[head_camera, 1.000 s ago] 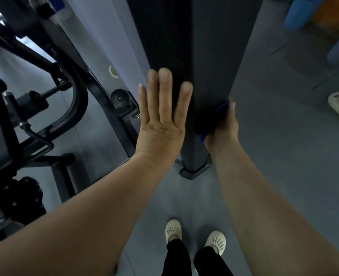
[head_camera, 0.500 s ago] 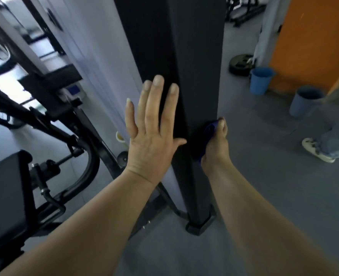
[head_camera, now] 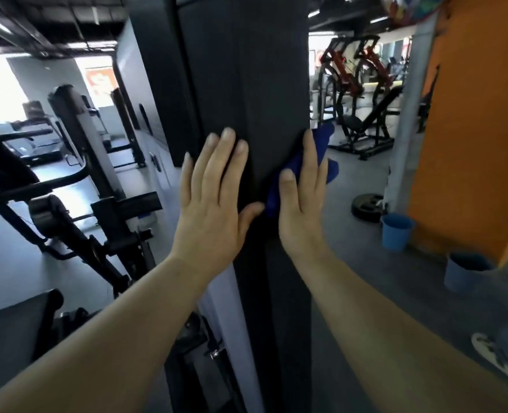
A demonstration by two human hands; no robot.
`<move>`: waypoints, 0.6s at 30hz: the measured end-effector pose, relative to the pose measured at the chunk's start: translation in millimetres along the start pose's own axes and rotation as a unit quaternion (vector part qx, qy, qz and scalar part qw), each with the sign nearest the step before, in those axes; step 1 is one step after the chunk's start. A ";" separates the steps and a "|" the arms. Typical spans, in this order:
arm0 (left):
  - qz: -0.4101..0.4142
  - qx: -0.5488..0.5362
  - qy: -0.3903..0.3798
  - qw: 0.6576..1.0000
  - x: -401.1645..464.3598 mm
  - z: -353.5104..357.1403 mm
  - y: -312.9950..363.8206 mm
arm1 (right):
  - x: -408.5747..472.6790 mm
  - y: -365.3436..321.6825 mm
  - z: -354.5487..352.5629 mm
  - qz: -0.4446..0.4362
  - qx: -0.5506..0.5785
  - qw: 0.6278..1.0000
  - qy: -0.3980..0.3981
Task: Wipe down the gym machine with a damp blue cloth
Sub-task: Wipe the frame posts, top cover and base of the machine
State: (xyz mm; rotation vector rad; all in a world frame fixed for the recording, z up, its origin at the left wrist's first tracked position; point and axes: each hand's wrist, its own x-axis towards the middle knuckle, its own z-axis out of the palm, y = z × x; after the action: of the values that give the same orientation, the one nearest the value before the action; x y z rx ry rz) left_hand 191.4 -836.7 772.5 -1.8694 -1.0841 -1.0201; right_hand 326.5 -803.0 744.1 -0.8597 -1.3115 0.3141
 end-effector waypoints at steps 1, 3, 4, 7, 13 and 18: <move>-0.009 -0.010 0.016 1.000 -1.0 -0.4 2.3 | 2.5 -2.5 -3.0 -0.033 -0.017 0.999 -0.019; -0.030 -0.002 0.053 0.998 3.3 -3.1 8.2 | -3.0 1.5 -12.4 -0.097 -0.043 0.992 -0.064; -0.041 0.002 0.065 0.997 9.1 -6.6 10.3 | -5.8 5.3 -16.7 -0.112 -0.045 0.989 -0.083; -0.059 0.052 0.053 0.996 34.8 -24.3 10.2 | 30.2 -3.1 -23.6 -0.148 -0.013 0.983 -0.105; -0.090 0.220 -0.117 0.964 101.4 -69.7 18.4 | 85.7 -44.3 -15.2 -0.202 0.018 0.977 -0.065; -0.070 0.302 -0.205 0.928 130.8 -71.4 27.7 | 75.3 -34.0 -13.7 -0.281 -0.084 0.954 -0.071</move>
State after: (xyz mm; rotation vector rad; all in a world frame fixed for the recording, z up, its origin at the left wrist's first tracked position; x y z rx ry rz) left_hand 240.3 -867.0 912.7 -1.5277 -1.5799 -0.2907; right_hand 350.7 -781.7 821.4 -0.5741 -1.6713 -0.1908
